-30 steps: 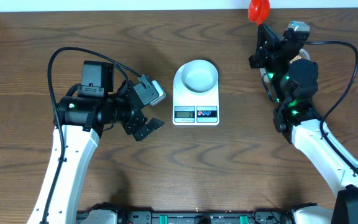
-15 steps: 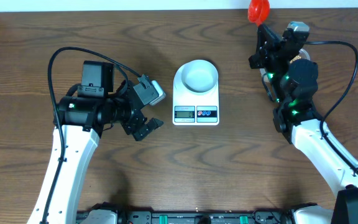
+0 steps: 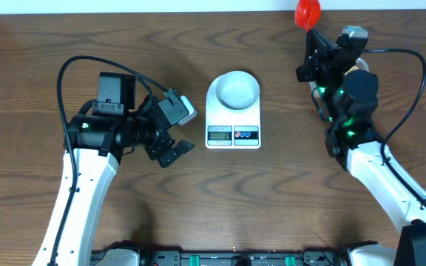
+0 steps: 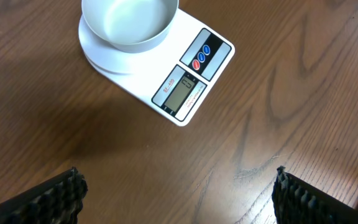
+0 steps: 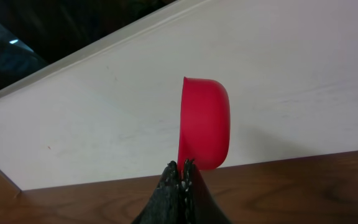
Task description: Scoop item into bowl and weigh 50g on scale
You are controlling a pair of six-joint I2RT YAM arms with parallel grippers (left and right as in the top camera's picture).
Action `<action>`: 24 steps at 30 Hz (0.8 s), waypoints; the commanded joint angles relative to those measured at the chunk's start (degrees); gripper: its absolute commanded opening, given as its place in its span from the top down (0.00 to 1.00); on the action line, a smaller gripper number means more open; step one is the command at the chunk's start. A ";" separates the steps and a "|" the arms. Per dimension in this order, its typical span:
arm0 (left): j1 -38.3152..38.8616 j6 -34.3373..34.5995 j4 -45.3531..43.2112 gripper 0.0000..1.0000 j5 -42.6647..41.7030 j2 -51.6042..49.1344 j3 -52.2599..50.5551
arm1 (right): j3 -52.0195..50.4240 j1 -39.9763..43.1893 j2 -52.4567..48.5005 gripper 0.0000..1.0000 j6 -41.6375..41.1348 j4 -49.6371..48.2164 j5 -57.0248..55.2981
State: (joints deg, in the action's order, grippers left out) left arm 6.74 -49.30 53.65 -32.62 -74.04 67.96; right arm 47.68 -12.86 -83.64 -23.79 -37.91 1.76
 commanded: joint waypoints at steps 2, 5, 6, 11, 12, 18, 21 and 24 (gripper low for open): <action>-0.31 0.55 0.22 0.02 1.46 0.81 0.72 | 1.40 0.44 0.04 0.99 0.76 0.00 0.37; -0.31 0.68 0.24 0.02 1.60 0.81 0.72 | 1.40 0.44 0.04 0.99 0.76 0.00 0.37; -0.31 1.01 0.22 0.02 1.60 0.81 0.72 | 1.40 0.44 0.04 0.99 0.76 0.02 0.37; -0.31 1.20 0.22 0.02 1.57 0.87 0.74 | 1.40 0.44 0.04 0.99 0.76 0.04 0.37; -0.31 1.53 0.20 0.02 1.55 0.96 0.74 | 1.40 0.44 0.04 0.99 0.79 0.07 0.37; -0.33 3.08 0.24 0.02 1.57 2.12 0.90 | 1.40 0.44 0.04 0.99 3.74 0.07 0.61; -0.31 3.08 0.24 0.02 1.57 2.62 0.90 | 1.40 0.44 0.04 0.99 3.74 0.28 1.90; -0.31 3.06 0.22 0.02 1.60 2.93 0.90 | 1.40 0.46 0.04 0.99 3.74 0.98 2.56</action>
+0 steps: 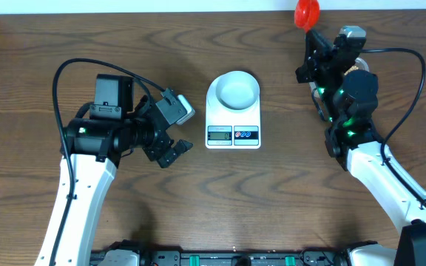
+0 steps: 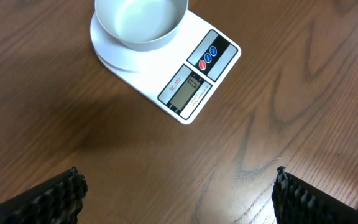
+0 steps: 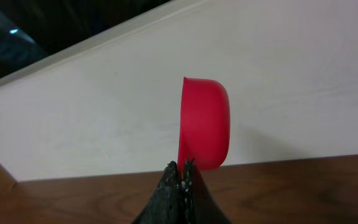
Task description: Scoop item into bowl and weigh 50g on scale
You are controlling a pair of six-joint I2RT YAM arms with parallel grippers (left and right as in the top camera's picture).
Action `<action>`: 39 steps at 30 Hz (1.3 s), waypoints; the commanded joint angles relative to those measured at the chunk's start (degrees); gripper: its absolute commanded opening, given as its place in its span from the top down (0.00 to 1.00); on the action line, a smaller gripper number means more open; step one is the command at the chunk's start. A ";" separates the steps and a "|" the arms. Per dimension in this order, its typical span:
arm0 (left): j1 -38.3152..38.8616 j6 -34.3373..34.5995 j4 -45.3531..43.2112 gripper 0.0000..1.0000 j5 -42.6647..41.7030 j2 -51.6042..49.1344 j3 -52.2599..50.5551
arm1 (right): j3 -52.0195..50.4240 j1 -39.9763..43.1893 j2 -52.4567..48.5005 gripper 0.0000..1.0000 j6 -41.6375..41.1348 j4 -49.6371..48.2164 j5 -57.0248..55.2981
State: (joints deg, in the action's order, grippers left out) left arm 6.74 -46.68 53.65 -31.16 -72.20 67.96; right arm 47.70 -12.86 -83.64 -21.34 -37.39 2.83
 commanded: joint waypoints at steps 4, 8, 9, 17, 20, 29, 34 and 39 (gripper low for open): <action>-0.31 0.46 0.26 0.02 0.13 1.11 0.90 | 1.38 0.46 0.04 0.99 1.29 1.22 1.73; -0.31 0.44 0.26 0.02 0.13 1.11 0.90 | 1.40 0.46 0.52 0.99 1.29 3.06 2.32; -0.31 0.44 0.24 0.02 0.13 1.11 0.90 | 1.42 0.46 0.85 0.99 1.36 3.98 2.29; -0.31 0.44 0.24 0.02 0.13 1.11 0.90 | 7.10 1.09 4.70 0.99 9.31 24.17 5.60; -0.31 0.46 0.26 0.02 0.13 1.11 0.90 | 11.30 1.99 5.25 0.99 11.04 34.82 6.60; -0.31 0.46 0.24 0.02 0.13 1.11 0.90 | 18.60 5.14 7.89 0.99 18.67 61.16 6.58; -0.31 0.46 0.24 0.02 0.13 1.11 0.90 | 18.58 6.99 9.55 0.99 19.19 64.89 6.01; -0.31 0.46 0.24 0.02 0.13 1.11 0.90 | 18.53 7.56 8.61 0.99 25.11 65.26 -3.19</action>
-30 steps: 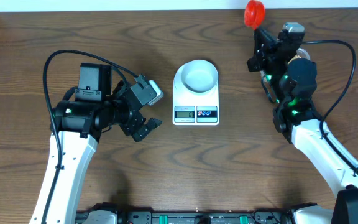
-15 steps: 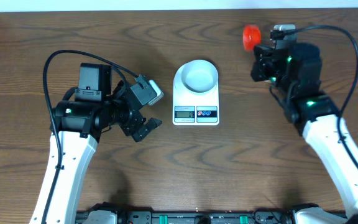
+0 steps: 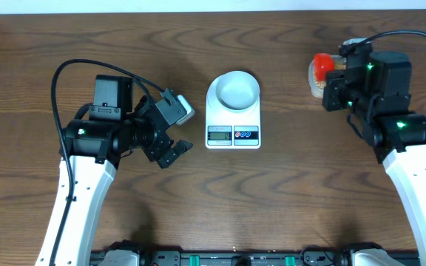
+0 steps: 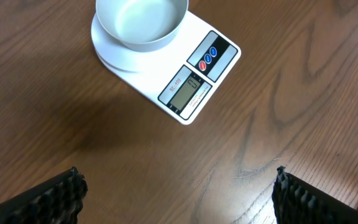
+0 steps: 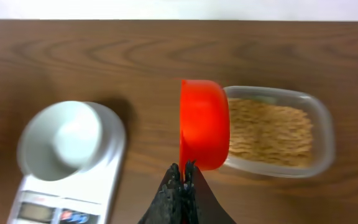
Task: Scoop item into bowl and weigh 50g on scale
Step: 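Lower the red scoop with the right gripper into the bean tub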
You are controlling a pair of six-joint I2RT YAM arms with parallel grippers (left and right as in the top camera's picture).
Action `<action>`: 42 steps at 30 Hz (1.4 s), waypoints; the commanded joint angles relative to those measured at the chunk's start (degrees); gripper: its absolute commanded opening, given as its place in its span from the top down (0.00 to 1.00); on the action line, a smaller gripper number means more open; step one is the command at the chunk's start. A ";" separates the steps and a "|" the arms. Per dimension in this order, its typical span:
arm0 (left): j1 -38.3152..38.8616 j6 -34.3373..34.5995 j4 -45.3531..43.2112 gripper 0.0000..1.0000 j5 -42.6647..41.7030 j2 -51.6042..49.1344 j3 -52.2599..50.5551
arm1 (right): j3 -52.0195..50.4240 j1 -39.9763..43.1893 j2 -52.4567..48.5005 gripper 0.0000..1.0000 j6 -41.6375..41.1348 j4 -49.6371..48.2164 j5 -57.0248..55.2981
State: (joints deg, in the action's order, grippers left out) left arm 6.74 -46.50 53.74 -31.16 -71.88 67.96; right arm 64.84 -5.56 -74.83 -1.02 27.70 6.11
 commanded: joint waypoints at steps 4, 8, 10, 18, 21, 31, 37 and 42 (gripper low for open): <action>-0.31 0.28 0.15 0.02 0.13 0.79 0.90 | 1.42 0.22 -2.05 0.99 8.66 0.07 -13.00; -0.31 0.26 0.15 0.02 0.13 0.79 0.90 | 1.44 0.22 -4.66 0.99 9.31 -0.94 -13.49; -0.31 0.26 0.15 0.02 0.13 0.76 0.90 | 1.44 0.22 -5.97 0.99 10.38 -1.03 -14.03; -0.31 0.28 0.15 0.02 0.13 0.79 0.90 | 1.44 0.22 -10.97 0.99 13.16 -4.44 -18.56; -0.31 0.28 0.15 0.02 0.13 0.79 0.90 | 1.44 0.33 -12.98 0.99 13.14 -5.05 -19.58; -0.31 0.26 0.15 0.02 0.13 0.79 0.90 | 1.44 2.16 -18.99 0.99 13.09 -8.79 -19.47; -0.31 0.26 0.15 0.02 0.13 0.79 0.90 | 1.44 3.67 -23.23 0.99 13.09 -9.97 -19.47; -0.31 0.26 0.15 0.02 0.13 0.79 0.90 | 1.46 4.55 -25.70 0.99 13.00 -10.58 -17.49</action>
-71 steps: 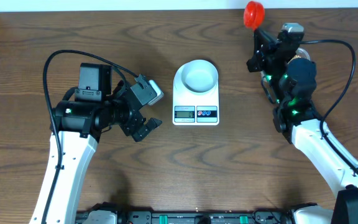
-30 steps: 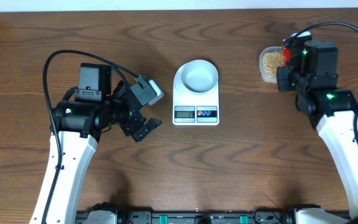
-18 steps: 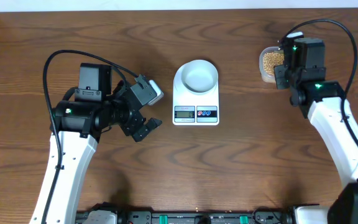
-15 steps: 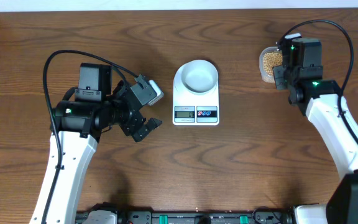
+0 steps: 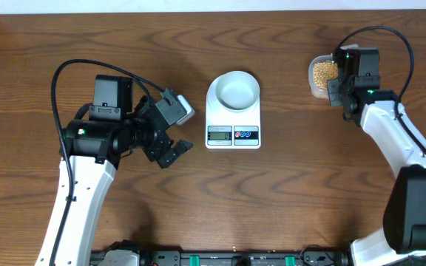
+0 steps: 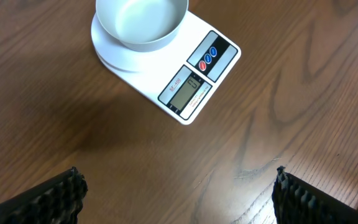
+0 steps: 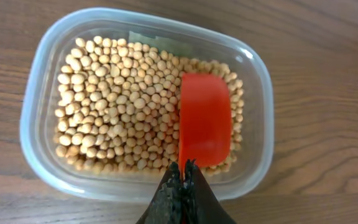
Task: Scoop item into bowl and weigh 50g on scale
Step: 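Lower the red scoop with the right gripper into the bean tub, then drag the scoop through the soybeans with the right gripper and lift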
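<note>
A clear plastic tub (image 7: pixel 36 74) of soybeans (image 7: pixel 123 106) sits at the back right of the table, also seen as the tub (image 5: pixel 318 76) from overhead. My right gripper (image 7: pixel 183 167) is shut on the handle of a red scoop (image 7: pixel 205 124), whose cup lies among the beans at the tub's right side. A white bowl (image 5: pixel 233 89) stands empty on the white scale (image 5: pixel 233 133) at the table's middle; the bowl (image 6: pixel 142 22) and scale (image 6: pixel 191 74) also show in the left wrist view. My left gripper (image 6: pixel 179 193) hangs open over bare wood left of the scale.
The brown wooden table (image 5: pixel 272 199) runs to a white wall at the back edge. The left arm's black cable (image 5: pixel 72 66) loops over the table's left side. The right arm's cable (image 5: pixel 398 44) arcs above the tub.
My right gripper has moved from above the table left of the tub to down over it, and the red scoop now lies in the soybeans. The left arm has not moved.
First the right gripper held the red scoop up at the back edge, facing the white wall, and stayed there. Then it was over the table by the tub. Now the scoop is in the beans. The left gripper stayed open beside the scale throughout.
</note>
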You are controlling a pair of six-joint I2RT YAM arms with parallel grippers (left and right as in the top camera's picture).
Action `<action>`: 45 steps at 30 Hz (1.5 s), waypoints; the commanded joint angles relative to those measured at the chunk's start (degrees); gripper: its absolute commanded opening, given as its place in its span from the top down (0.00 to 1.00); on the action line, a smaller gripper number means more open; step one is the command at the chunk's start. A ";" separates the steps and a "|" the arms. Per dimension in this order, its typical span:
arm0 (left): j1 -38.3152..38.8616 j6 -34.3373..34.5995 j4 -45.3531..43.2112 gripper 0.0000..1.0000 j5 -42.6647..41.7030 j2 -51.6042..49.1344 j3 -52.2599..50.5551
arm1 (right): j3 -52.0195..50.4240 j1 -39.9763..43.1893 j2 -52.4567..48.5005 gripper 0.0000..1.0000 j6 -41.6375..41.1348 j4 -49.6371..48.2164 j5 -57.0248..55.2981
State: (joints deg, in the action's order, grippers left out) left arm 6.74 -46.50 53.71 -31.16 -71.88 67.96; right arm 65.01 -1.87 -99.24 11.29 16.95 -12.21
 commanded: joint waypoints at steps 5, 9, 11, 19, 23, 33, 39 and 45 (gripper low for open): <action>-0.31 0.26 0.17 0.02 0.13 0.79 0.90 | 1.29 0.90 -2.03 0.99 -2.40 0.83 5.44; -0.31 0.28 0.17 0.02 0.13 0.79 0.90 | 1.33 1.38 -2.03 0.99 -7.58 1.03 11.39; -0.31 0.26 0.17 0.02 0.13 0.79 0.90 | 1.33 2.19 -2.03 0.99 -10.23 1.33 14.10; -0.31 0.26 0.17 0.02 0.13 0.79 0.90 | 1.33 7.65 -2.01 0.99 -17.70 2.29 24.52; -0.31 0.28 0.17 0.02 0.13 0.79 0.90 | 1.36 9.66 -2.01 0.99 -20.52 2.56 29.16; -0.31 0.28 0.17 0.02 0.13 0.79 0.90 | 1.36 13.57 -2.03 0.99 -25.99 3.48 38.71; -0.31 0.26 0.17 0.02 0.13 0.79 0.90 | 1.36 13.57 -5.38 0.99 -28.00 3.19 38.73; -0.31 0.26 0.17 0.02 0.13 0.79 0.90 | 1.40 13.68 -6.36 0.99 -28.30 3.19 40.26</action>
State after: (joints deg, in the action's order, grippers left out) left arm 6.74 -46.50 53.74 -31.16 -71.88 67.96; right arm 66.48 11.99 -103.90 -15.33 19.25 25.85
